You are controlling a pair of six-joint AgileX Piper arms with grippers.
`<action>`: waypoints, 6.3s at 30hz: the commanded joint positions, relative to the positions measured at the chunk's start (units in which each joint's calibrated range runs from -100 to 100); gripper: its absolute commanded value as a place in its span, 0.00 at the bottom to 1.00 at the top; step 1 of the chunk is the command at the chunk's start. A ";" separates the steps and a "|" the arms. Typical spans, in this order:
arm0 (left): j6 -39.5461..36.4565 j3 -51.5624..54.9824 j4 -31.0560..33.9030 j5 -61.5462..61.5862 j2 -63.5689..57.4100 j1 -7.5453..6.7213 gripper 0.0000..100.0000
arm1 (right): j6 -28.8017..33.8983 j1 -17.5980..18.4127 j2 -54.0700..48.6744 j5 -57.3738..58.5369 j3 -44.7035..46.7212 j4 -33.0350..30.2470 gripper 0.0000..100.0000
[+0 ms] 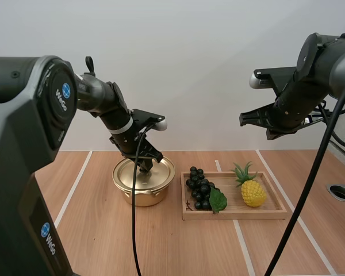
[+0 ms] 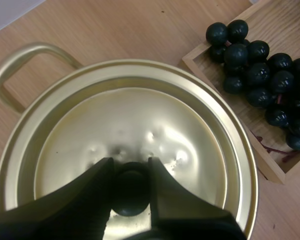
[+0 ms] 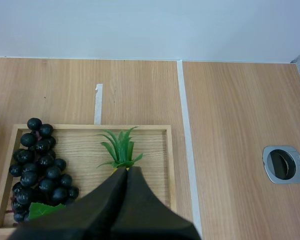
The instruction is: Open the pot, put the pineapple inside, and close it
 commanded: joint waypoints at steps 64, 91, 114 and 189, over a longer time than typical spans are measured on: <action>0.11 -41.66 -2.27 -7.11 -47.23 -0.14 0.00 | -0.52 -0.24 17.03 -29.47 19.02 1.65 1.00; 0.11 -41.66 -2.17 -2.84 -47.23 -0.14 0.00 | -3.47 -0.24 27.93 -47.15 19.62 2.12 1.00; 0.11 -44.02 -1.93 -0.91 -47.23 -0.14 0.00 | -4.59 0.00 21.62 -31.02 4.09 4.69 0.00; -1.06 -57.66 9.45 11.59 -48.30 -0.14 0.00 | -6.08 29.51 60.37 10.64 -36.83 -3.71 0.00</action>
